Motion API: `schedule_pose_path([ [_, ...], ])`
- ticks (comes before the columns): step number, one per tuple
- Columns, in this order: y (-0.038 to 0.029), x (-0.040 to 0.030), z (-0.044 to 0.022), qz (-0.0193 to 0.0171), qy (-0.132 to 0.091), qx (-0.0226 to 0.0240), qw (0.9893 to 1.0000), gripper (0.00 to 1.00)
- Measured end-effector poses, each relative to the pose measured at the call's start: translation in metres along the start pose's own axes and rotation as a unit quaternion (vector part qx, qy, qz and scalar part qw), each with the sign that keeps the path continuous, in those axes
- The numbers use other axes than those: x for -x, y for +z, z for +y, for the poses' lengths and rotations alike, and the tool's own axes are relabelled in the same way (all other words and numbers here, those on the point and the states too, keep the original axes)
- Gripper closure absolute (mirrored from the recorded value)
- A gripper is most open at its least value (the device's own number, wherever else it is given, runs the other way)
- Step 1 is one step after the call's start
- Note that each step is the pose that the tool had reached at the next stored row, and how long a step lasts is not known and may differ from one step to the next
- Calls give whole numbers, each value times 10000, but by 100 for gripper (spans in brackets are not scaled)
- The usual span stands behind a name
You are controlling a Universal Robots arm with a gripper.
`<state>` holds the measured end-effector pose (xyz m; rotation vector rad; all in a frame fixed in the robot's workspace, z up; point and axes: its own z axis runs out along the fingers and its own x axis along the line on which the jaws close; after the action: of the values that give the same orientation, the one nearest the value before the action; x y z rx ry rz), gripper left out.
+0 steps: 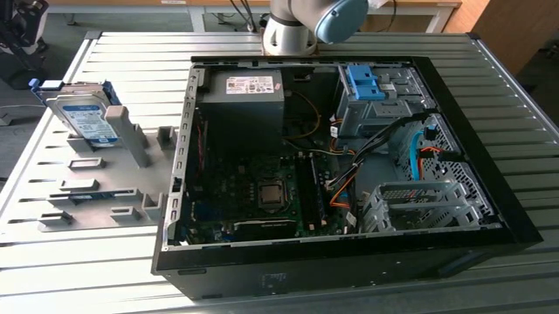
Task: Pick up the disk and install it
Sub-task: 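Pick up the disk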
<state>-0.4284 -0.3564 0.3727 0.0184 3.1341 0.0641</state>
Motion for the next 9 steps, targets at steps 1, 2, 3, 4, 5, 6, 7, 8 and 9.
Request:
schedule_pose_path([
  [1,2,0,-1,4,-87,1,10000,89],
  [2,5,0,0,7,-177,2,9998,89],
  [3,8,0,0,11,-275,2,9996,89],
  [4,10,0,-1,15,-364,3,9993,89],
  [5,13,0,-1,19,-455,3,9990,89],
  [6,15,0,-1,22,-544,4,9985,89],
  [7,18,0,-1,26,-634,4,9980,89],
  [8,20,0,-1,30,-724,5,9974,89],
  [9,23,0,-1,33,-813,6,9967,89],
])
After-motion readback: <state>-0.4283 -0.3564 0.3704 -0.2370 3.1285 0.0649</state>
